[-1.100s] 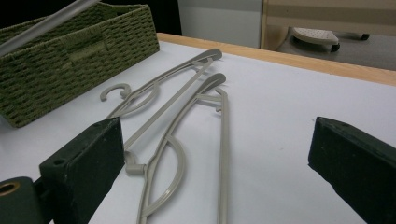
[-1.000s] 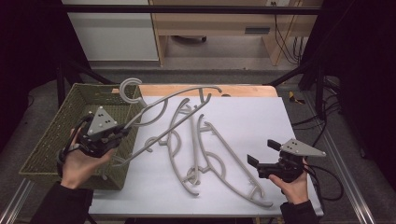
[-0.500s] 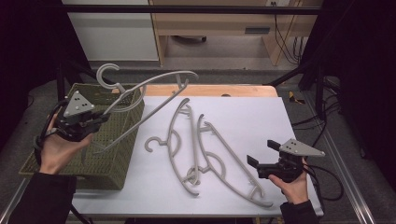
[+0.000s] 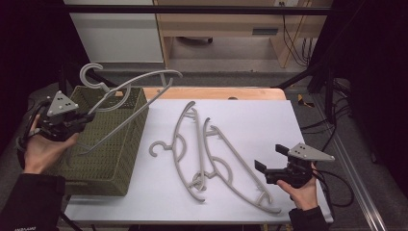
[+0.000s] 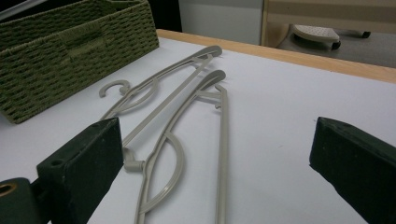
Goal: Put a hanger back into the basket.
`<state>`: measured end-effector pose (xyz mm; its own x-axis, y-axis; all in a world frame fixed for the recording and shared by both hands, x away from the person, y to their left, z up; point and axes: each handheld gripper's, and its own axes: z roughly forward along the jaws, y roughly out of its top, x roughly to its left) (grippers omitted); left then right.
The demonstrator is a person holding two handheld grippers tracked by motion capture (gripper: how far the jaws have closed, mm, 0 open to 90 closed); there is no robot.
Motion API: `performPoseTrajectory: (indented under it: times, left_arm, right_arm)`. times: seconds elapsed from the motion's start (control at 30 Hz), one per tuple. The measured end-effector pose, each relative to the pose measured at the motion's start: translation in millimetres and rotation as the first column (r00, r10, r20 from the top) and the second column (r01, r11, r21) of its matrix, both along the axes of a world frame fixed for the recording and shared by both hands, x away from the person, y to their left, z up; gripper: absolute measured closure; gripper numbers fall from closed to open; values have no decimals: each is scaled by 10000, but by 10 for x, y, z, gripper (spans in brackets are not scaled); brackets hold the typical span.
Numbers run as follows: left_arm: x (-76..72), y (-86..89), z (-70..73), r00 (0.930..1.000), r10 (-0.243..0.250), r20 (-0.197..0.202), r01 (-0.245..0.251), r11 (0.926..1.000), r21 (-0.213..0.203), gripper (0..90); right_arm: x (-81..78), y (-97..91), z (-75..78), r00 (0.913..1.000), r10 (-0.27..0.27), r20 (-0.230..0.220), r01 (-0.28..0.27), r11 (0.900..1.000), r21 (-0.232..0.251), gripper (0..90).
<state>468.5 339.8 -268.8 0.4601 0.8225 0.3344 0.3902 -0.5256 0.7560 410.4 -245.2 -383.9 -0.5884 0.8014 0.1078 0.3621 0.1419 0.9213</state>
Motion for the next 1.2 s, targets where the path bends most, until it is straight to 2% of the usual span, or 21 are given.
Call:
performPoseTrajectory:
  times: [0.17, 0.43, 0.67, 1.07, 1.2]
  left_arm:
    - [44, 194, -74, 9993, 357, -88, -356, 9994, 52, 819]
    - [70, 469, -196, 9977, 626, -262, -620, 9978, 232, 818]
    - [88, 677, -307, 9950, 950, -319, -949, 9955, 66, 818]
    - [72, 866, -437, 9858, 1628, -416, -1619, 9865, 247, 818]
    - [66, 905, -490, 9837, 1722, -519, -1706, 9848, 331, 817]
  right_arm:
    - [2, 0, 1, 10000, -65, 13, 65, 10000, 36, 28]
    - [22, 20, -25, 10000, 6, -90, -7, 9999, -151, 25]
    - [33, 18, -38, 9999, -55, -157, 52, 9998, -168, 25]
    - [35, 23, -41, 9999, -53, -163, 51, 9999, -152, 25]
    - [41, 26, -48, 9998, -44, -170, 41, 9998, -175, 25]
